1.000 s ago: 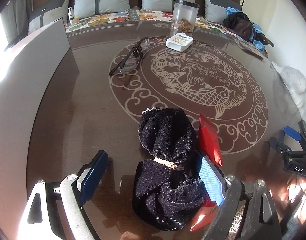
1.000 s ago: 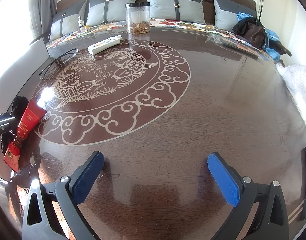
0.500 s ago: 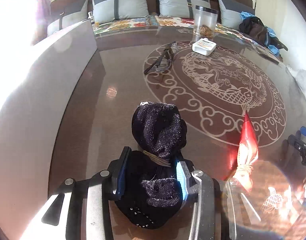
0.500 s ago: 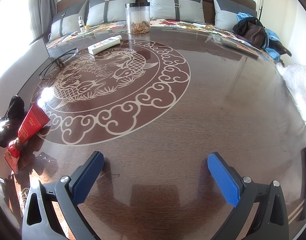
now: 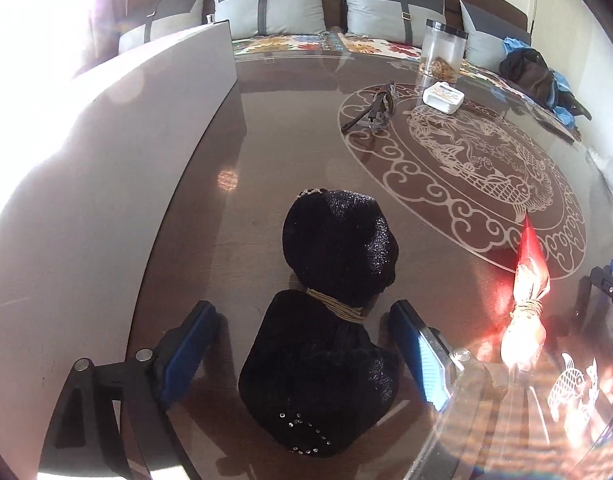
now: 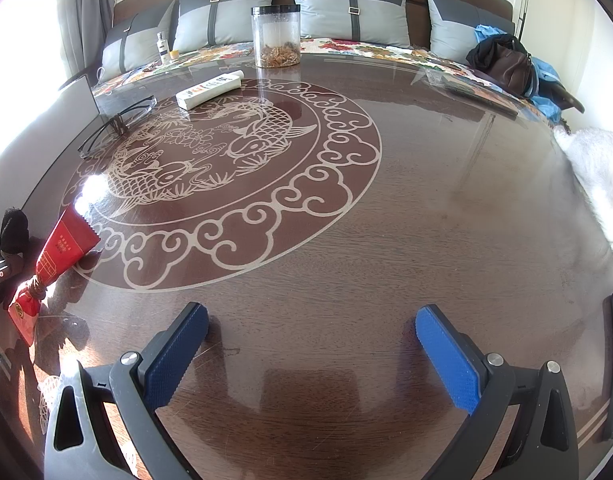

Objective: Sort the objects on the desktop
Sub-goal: 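Lift the black pouch with the left tool while the right tool lifts the red bag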

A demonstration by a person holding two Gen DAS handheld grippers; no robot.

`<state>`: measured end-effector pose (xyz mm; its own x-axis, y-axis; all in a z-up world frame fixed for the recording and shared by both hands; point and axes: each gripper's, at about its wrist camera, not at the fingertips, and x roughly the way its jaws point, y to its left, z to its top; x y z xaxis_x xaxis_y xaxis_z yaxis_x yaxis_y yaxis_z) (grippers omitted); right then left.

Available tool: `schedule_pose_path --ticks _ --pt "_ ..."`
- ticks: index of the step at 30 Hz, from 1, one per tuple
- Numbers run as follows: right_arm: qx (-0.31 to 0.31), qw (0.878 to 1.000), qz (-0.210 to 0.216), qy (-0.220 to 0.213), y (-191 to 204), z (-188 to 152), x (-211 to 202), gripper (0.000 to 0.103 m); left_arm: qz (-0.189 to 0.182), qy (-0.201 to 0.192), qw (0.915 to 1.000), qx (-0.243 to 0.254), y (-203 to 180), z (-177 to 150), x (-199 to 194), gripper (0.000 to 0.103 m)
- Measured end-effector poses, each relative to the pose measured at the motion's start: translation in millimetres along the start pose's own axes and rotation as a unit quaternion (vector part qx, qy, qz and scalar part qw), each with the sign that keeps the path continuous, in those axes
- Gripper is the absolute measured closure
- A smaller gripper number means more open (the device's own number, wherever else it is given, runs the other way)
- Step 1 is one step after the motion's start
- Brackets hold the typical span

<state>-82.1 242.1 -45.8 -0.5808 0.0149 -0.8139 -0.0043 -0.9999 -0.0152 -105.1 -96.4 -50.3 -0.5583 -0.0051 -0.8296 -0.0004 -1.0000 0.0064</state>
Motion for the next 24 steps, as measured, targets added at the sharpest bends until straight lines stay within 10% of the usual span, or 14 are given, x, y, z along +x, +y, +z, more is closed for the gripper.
schedule_pose_path --ticks 14,18,24 --pt "-0.004 1.0 0.001 0.004 0.6 0.7 0.1 0.0 -0.011 0.048 0.9987 0.013 4.3 8.5 5.6 0.0" --pt "0.04 0.996 0.04 0.067 9.6 15.0 -6.4 0.001 -0.027 0.047 0.9977 0.041 -2.1 12.7 2.9 0.0" --pt "0.086 0.968 0.191 0.136 105.8 32.0 -18.4 0.005 -0.029 0.033 0.9963 0.075 -14.9 16.6 -2.1 0.069"
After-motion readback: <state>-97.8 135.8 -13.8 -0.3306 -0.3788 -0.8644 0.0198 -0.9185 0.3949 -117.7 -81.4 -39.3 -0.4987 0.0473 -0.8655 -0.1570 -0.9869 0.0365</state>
